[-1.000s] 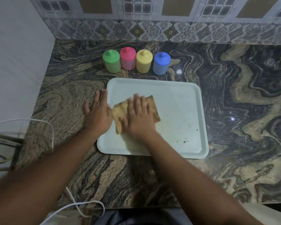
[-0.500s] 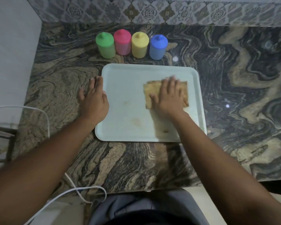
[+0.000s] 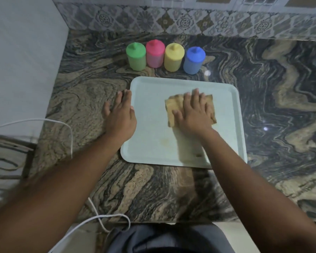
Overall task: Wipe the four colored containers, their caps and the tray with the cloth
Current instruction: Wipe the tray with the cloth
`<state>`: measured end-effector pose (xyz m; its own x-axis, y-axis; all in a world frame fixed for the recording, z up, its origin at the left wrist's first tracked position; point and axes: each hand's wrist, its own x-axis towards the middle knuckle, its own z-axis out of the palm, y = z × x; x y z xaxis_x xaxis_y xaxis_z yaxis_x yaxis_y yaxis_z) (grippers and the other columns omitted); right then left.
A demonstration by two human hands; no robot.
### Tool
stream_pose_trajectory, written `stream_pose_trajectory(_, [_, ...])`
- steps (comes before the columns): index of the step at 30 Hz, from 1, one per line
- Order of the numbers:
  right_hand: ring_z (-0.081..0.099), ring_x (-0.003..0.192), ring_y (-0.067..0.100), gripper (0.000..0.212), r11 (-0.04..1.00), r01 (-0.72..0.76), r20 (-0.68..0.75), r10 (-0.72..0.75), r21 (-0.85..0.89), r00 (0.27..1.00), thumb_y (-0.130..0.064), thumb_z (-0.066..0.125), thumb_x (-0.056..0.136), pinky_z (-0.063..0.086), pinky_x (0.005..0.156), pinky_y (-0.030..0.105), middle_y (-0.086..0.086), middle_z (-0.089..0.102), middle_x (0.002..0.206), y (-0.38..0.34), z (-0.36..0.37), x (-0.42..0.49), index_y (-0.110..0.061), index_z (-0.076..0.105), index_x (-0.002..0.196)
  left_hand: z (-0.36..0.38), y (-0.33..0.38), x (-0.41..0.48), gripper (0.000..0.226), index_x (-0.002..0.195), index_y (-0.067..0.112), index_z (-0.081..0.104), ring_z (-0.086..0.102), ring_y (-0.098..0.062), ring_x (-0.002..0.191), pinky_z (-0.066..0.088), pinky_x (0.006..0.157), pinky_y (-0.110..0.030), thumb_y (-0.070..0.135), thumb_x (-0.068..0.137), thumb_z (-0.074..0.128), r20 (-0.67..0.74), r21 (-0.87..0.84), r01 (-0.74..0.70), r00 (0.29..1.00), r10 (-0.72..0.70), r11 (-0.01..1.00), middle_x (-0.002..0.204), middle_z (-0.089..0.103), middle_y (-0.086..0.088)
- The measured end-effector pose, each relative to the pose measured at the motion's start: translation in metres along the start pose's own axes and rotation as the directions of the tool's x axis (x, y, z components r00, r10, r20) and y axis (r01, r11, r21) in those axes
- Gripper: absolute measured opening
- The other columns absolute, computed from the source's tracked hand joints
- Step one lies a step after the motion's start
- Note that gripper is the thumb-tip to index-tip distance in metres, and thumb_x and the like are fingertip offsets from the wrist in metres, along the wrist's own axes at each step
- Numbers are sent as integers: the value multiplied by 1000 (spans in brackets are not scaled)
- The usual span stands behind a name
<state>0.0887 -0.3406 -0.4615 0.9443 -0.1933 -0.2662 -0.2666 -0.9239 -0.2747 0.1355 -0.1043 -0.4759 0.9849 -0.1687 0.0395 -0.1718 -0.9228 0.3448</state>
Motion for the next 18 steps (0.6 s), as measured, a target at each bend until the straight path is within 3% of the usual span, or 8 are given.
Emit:
stream_pose_trajectory(4, [-22, 157, 34, 74, 981, 184, 41, -187, 66, 981, -50, 30, 108, -11, 125, 52, 12, -18, 171, -74, 28, -6, -15, -2, 165, -1, 3, 0, 56, 156, 20, 17, 11, -12, 153, 4, 121, -51, 20, 102, 32, 7, 16, 13, 1000, -13, 1000, 165, 21, 0])
stream_pose_trajectory(7, [-26, 155, 31, 80, 961, 276, 106, -277, 17, 955, -60, 22, 103, -11, 126, 49, 9, -23, 170, -66, 40, -62, -18, -6, 165, -2, 5, 0, 57, 157, 20, 14, 7, -12, 154, 4, 121, -52, 20, 102, 31, 22, 40, 20, 1000, -21, 999, 166, 18, 2])
stream_pose_trajectory(9, [-29, 154, 30, 86, 973, 229, 112, -225, -27, 968, -68, 19, 99, -14, 124, 47, 7, -27, 169, -26, 38, -89, -21, -11, 164, -2, 5, -1, 58, 157, 19, 13, 7, -13, 154, 5, 121, -53, 19, 102, 31, 22, 47, 16, 1000, -17, 999, 166, 19, 2])
stream_pose_trajectory(14, [-22, 156, 36, 88, 988, -155, 67, 155, -13, 986, -62, 35, 103, -7, 127, 55, 15, -21, 170, 77, -7, -78, -13, -4, 164, -4, 4, -3, 59, 158, 17, 11, 6, -15, 154, 3, 121, -55, 18, 102, 30, 52, 48, -4, 999, 1, 999, 166, 17, 0])
stream_pose_trajectory(18, [-23, 155, 41, 87, 990, -128, 30, 126, 67, 992, -56, 36, 105, -6, 126, 60, 22, -21, 168, 28, -6, -33, -4, -5, 163, -1, 7, -3, 60, 158, 15, 9, 4, -15, 154, 1, 121, -56, 16, 101, 29, 44, 62, 9, 999, -12, 998, 166, 16, 0])
